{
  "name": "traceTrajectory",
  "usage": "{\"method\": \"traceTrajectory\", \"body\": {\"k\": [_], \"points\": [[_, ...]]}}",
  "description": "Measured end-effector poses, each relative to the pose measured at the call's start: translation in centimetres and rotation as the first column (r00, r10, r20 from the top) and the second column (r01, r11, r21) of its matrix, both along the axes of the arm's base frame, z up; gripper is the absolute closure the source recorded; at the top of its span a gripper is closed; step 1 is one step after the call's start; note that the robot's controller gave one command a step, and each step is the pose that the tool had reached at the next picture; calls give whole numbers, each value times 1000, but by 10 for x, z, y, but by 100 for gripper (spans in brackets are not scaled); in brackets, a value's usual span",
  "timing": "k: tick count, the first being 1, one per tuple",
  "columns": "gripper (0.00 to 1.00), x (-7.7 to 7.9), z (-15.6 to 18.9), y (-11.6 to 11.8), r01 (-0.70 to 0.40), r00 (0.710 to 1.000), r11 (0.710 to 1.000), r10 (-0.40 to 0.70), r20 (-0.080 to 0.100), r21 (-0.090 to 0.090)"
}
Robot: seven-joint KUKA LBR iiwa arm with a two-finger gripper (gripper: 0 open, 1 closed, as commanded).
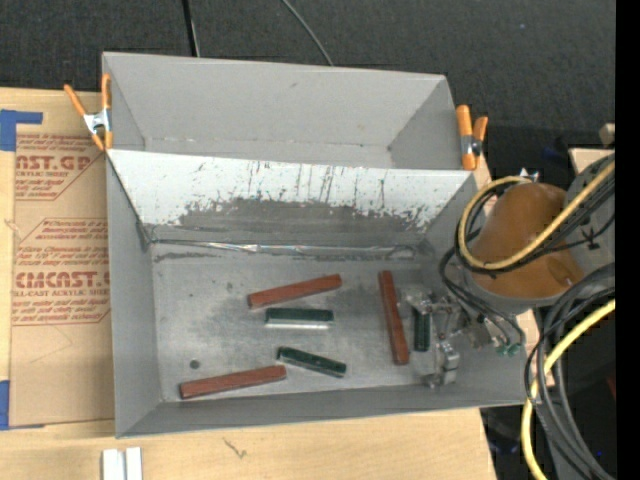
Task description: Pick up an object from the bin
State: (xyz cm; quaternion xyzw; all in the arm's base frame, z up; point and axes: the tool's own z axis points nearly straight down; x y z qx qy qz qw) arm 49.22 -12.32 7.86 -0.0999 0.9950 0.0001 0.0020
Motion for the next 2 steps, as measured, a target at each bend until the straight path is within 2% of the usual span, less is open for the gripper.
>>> {"method": "traceTrajectory", "body": {"k": [1,2], "points": [[100,34,-6,13,-418,908,909,418,7,-4],[0,31,-8,13,-418,908,908,418,-2,0]]}}
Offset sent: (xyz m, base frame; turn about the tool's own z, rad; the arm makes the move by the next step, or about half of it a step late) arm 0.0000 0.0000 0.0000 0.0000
